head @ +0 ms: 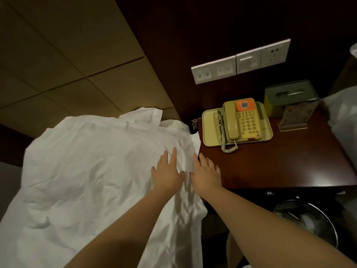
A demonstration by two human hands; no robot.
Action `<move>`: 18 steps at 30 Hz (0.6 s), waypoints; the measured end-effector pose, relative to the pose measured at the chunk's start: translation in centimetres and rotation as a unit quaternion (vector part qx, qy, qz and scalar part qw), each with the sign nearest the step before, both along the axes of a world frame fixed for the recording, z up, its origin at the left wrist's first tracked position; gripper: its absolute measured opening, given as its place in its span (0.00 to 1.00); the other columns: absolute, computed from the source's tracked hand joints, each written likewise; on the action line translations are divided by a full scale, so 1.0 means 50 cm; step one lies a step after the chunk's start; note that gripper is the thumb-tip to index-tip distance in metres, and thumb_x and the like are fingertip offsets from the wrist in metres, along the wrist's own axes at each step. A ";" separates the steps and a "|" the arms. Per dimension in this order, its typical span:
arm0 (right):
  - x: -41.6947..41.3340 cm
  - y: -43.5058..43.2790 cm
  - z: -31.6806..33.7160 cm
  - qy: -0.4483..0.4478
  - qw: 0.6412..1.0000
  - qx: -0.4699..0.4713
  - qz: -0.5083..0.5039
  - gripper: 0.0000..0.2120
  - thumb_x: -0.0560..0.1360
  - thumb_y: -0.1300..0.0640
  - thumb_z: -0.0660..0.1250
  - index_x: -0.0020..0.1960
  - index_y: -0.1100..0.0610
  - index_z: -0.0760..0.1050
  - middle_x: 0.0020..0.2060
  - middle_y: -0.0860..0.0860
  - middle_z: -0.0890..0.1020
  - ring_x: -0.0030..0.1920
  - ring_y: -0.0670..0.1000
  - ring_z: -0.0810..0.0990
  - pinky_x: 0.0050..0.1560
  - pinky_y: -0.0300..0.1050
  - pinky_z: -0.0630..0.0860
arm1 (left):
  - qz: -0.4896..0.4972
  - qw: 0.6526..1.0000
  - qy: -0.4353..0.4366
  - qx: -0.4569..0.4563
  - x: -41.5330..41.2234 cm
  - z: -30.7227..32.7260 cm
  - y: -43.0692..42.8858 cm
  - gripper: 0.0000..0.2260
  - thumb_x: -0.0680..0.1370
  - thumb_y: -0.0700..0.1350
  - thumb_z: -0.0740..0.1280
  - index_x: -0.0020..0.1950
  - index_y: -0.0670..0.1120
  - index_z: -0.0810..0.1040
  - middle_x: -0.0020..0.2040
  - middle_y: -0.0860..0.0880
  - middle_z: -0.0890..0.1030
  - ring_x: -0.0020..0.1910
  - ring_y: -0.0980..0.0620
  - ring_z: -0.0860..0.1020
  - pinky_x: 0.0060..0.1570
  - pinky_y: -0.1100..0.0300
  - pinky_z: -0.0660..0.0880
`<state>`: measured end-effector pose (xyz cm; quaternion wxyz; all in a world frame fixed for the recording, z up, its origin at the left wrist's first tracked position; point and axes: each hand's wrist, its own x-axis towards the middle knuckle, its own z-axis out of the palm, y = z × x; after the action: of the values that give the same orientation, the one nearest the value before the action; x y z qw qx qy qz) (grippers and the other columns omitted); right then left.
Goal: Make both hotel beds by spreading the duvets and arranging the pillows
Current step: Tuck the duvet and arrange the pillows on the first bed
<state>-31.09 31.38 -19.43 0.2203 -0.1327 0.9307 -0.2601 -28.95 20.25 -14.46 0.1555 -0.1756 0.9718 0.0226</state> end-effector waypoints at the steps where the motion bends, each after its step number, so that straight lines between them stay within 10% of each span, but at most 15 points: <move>1: -0.043 -0.013 -0.010 0.005 1.000 -0.004 0.009 0.30 0.82 0.49 0.53 0.78 0.50 0.43 0.78 0.49 0.47 0.76 0.55 0.49 0.74 0.56 0.51 | -0.004 1.000 0.002 -0.007 -0.046 -0.010 -0.016 0.35 0.79 0.55 0.59 0.78 0.53 0.41 0.78 0.47 0.47 0.77 0.47 0.50 0.72 0.43 0.53; 18: -0.423 -0.198 -0.295 -0.034 0.995 0.003 0.091 0.34 0.80 0.56 0.59 0.78 0.55 0.42 0.78 0.51 0.47 0.77 0.54 0.47 0.76 0.53 0.48 | -0.111 0.972 -0.151 -0.139 -0.457 -0.296 -0.226 0.34 0.79 0.61 0.57 0.78 0.49 0.45 0.78 0.45 0.46 0.77 0.44 0.46 0.73 0.44 0.47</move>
<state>-52.25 21.47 -34.18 0.2747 -0.2077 0.9076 -0.2403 -51.78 8.93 -29.27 0.2758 -0.0877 0.9443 -0.1568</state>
